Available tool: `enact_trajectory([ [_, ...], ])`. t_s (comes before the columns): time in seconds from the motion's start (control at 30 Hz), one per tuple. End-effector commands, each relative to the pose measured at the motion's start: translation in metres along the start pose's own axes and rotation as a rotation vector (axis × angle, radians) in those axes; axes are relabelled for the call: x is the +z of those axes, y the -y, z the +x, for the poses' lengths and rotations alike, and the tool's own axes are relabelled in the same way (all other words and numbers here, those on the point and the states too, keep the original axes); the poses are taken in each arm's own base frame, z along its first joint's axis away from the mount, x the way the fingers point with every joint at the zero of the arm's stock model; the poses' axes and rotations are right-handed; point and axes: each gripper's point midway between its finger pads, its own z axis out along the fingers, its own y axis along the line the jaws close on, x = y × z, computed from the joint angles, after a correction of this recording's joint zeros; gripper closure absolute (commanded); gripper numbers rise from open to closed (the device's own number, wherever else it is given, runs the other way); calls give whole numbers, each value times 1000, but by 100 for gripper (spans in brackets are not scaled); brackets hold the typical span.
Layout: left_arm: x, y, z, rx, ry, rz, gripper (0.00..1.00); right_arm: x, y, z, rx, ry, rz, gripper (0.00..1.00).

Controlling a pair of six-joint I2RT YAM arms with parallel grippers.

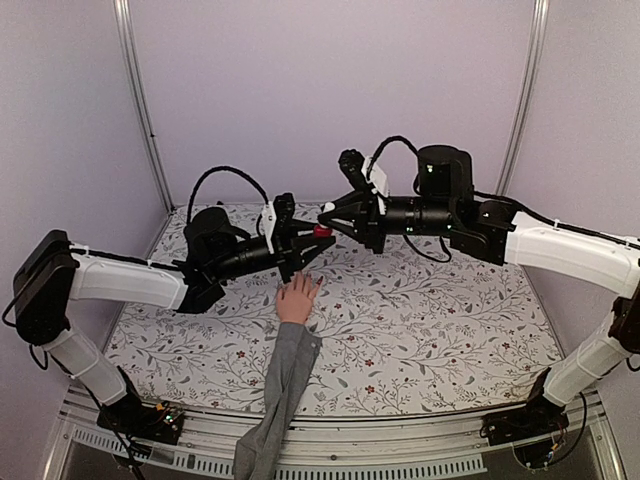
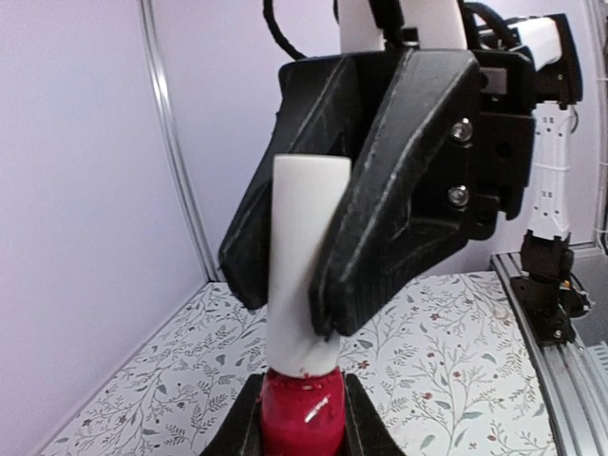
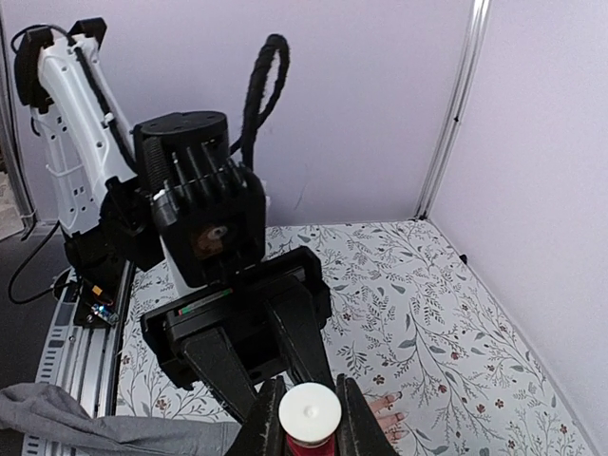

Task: Paint the nails
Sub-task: Screw the nail polish bottle.

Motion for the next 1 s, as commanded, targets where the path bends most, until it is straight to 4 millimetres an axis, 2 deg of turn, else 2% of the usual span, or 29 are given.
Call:
enact_trajectory([
  [0.0, 6, -37, -24, 30, 103, -265, 100, 19, 6, 28, 102, -72, 51, 100],
  [0.17, 10, -45, -18, 41, 122, -395, 100, 29, 30, 39, 172, -100, 176, 100],
  [0.43, 21, -50, -8, 43, 140, -495, 100, 36, 51, 51, 293, -94, 287, 100],
  [0.6, 27, -44, -1, 61, 124, -486, 100, 35, 54, 55, 326, -93, 315, 100],
  [0.7, 25, -45, 2, 63, 99, -491, 100, 31, 55, 57, 314, -93, 328, 99],
  [0.97, 15, -34, 1, 69, 67, -398, 100, 13, 52, 39, 255, -50, 332, 74],
])
